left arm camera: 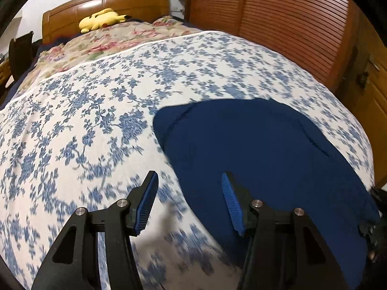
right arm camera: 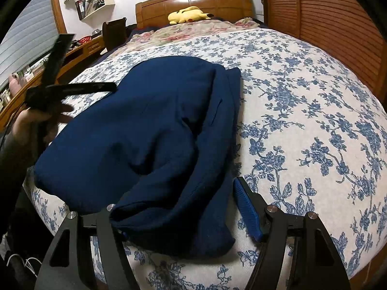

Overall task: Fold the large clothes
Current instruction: 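Close both tools on the folded navy jacket bundle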

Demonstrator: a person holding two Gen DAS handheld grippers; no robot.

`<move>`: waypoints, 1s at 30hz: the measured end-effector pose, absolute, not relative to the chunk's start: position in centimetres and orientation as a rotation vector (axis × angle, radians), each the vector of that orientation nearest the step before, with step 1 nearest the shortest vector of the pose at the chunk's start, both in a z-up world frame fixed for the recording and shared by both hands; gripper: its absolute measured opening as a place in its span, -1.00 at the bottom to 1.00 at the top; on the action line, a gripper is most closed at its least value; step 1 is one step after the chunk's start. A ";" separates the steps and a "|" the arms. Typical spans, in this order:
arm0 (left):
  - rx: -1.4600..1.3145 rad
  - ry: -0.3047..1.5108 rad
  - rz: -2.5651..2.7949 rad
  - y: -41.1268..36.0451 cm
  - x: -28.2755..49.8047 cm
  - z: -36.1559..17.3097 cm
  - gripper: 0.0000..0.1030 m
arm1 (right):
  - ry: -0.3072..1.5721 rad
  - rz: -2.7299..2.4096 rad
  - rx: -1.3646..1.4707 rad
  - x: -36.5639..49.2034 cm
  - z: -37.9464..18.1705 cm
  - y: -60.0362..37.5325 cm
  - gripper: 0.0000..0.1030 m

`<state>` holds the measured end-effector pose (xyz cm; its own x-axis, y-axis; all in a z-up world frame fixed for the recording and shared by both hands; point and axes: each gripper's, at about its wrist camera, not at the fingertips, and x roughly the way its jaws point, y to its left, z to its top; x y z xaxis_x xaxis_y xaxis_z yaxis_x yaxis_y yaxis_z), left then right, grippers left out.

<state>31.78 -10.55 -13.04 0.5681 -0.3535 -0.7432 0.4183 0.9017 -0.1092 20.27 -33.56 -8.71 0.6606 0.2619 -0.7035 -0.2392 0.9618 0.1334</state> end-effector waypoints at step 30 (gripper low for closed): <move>0.101 0.907 -0.452 -11.8 37.7 -15.0 -0.36 | 0.829 0.364 0.099 20.6 -9.3 -33.8 0.18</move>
